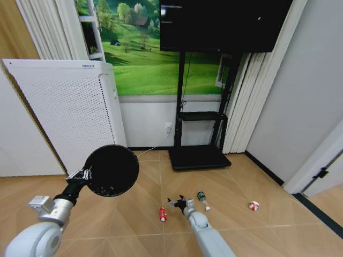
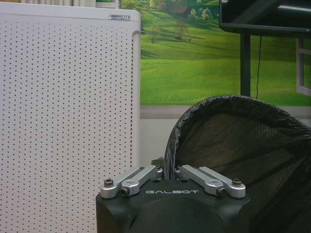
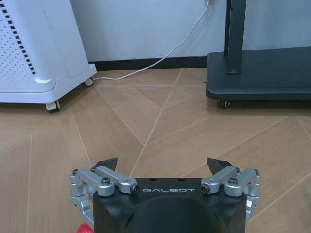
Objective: Pick up the trash bin and place the garbage on the floor into it.
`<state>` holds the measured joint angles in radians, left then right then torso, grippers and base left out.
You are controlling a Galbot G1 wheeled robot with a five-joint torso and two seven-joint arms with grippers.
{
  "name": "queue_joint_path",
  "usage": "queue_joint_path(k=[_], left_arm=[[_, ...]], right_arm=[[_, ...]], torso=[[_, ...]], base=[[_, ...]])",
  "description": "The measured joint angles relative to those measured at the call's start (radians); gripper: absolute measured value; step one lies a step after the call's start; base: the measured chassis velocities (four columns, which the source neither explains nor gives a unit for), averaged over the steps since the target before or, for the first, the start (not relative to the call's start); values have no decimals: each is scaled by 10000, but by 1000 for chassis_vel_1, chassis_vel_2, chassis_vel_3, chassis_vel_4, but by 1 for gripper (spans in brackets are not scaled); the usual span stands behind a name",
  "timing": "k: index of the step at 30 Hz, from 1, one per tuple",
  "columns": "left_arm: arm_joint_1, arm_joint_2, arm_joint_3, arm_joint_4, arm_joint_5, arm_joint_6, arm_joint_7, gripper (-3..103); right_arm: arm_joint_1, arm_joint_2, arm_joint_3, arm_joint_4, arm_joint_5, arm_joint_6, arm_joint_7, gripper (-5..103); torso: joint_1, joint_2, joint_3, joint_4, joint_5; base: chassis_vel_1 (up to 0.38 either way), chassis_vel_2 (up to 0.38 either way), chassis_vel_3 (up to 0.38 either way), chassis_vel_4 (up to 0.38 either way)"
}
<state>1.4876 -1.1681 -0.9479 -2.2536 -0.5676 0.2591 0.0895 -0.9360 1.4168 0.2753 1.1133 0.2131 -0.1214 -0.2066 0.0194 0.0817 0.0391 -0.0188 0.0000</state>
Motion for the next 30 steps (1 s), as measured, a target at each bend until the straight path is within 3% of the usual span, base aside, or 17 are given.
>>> queue_joint_path(k=[20,30], left_arm=[[52,17,-20,-176,0,-13,29,3],[111,-229,69,-157,135,-55,180,3]], right_arm=[[-395,-122,-23,438,-219,31,-228,100],[-1570,-281,-573,1180,34,-536,-239,100]], torso=[[1,0,2,0,0],[-1,1,-1,1,-1]], base=[[-64,50,59,-57],[-17,16,14,-10]])
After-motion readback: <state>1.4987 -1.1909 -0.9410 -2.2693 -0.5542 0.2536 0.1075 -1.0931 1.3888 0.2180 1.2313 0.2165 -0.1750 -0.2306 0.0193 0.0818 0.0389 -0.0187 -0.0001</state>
